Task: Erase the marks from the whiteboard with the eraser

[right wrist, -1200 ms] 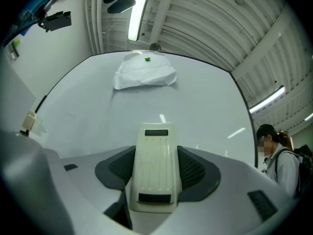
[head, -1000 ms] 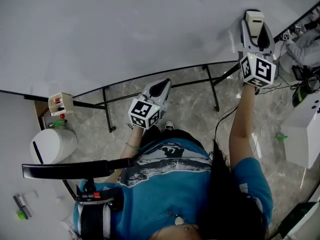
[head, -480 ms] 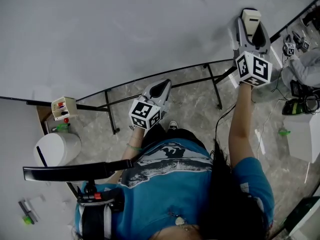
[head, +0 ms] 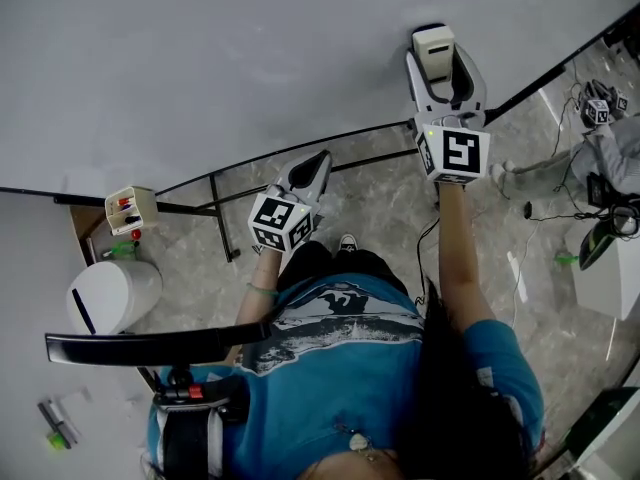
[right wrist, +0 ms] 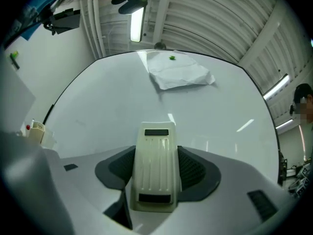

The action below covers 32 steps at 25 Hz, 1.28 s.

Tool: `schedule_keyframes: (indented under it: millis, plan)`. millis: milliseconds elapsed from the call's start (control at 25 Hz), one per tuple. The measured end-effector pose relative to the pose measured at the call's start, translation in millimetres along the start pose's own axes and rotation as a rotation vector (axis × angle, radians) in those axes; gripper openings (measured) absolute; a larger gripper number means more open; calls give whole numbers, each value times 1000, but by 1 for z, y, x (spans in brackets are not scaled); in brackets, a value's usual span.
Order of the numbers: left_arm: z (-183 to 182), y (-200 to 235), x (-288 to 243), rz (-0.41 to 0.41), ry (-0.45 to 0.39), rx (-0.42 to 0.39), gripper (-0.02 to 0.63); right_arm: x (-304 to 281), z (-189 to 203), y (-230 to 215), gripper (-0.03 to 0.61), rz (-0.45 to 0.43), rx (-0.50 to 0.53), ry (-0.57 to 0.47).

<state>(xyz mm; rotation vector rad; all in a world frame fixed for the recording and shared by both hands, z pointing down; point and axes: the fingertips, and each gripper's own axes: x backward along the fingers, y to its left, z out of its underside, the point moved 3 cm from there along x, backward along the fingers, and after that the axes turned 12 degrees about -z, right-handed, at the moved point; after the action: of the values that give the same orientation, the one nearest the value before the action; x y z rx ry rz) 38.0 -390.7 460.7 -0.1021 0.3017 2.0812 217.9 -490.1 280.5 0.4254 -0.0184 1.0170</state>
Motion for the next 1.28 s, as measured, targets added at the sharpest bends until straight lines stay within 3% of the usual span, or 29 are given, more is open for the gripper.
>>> schedule_keyframes:
  millis: [200, 400, 640, 960, 1280]
  plan:
    - [0, 26, 13, -41, -2, 9, 3, -28, 10, 74, 262, -117, 15, 27]
    - [3, 44, 32, -82, 3, 12, 3, -46, 24, 144, 262, -253, 103, 96]
    - [3, 53, 47, -116, -6, 17, 3, -53, 34, 196, 262, -354, 148, 140]
    - [0, 53, 51, -105, -10, 15, 3, -53, 26, 189, 262, -363, 170, 147]
    - [2, 42, 39, -55, 1, 7, 3, -44, -7, 96, 262, -218, 152, 75]
